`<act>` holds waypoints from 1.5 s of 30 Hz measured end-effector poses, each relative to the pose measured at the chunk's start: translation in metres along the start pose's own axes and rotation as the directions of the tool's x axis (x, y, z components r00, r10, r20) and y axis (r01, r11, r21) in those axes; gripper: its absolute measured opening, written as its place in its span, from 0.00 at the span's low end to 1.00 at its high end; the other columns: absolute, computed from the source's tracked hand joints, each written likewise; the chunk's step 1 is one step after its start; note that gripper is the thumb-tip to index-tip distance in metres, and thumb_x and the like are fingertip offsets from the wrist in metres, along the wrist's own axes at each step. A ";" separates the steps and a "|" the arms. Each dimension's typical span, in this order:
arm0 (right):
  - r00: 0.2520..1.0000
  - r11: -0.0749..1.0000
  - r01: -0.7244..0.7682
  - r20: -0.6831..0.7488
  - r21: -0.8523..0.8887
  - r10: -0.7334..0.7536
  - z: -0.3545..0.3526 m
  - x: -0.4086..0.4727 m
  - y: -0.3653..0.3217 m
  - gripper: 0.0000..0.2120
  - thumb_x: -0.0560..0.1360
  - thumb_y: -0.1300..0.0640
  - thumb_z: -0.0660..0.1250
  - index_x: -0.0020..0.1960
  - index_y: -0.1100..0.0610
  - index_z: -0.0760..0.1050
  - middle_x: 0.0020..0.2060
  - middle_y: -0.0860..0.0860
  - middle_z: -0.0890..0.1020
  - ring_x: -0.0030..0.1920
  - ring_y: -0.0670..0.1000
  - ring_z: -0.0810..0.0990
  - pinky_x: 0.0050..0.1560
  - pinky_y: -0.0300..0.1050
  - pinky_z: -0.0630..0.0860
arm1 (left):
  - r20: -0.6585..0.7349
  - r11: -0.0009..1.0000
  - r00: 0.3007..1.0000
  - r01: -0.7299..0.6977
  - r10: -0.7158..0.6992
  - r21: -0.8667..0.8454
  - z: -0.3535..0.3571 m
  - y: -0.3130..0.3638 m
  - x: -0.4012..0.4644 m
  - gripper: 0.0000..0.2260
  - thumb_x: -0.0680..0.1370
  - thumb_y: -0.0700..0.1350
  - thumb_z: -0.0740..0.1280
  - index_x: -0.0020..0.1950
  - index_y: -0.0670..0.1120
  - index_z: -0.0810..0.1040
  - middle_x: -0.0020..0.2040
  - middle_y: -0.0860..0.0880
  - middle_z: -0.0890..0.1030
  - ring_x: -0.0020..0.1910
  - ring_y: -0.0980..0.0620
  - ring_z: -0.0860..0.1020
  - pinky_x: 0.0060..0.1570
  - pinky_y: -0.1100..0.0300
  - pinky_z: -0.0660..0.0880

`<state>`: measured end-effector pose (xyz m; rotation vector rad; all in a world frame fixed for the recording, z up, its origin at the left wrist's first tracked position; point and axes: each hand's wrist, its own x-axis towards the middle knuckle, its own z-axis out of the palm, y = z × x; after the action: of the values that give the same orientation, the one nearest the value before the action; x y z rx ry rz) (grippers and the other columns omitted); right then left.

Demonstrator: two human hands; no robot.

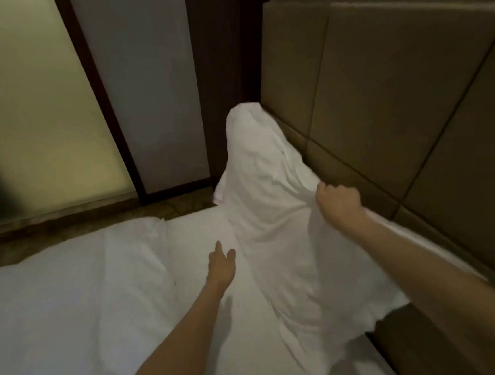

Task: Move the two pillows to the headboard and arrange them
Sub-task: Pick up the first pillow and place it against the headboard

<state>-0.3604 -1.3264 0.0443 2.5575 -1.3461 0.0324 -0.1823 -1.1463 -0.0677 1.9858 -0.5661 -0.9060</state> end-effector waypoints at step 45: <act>0.932 0.864 -0.351 0.218 0.361 0.288 -0.064 -0.155 0.061 0.03 0.76 0.65 0.59 0.45 0.60 0.70 0.48 0.59 0.76 0.44 0.58 0.75 0.40 0.51 0.73 | 0.013 0.950 0.955 -0.297 0.297 0.101 -0.088 0.043 -0.158 0.12 0.81 0.42 0.55 0.58 0.45 0.77 0.56 0.47 0.78 0.53 0.49 0.76 0.49 0.59 0.70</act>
<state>-0.4929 -1.2193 0.0982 2.6558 -2.0004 0.1858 -0.2168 -1.0170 0.0620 1.9235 -0.8987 -0.6994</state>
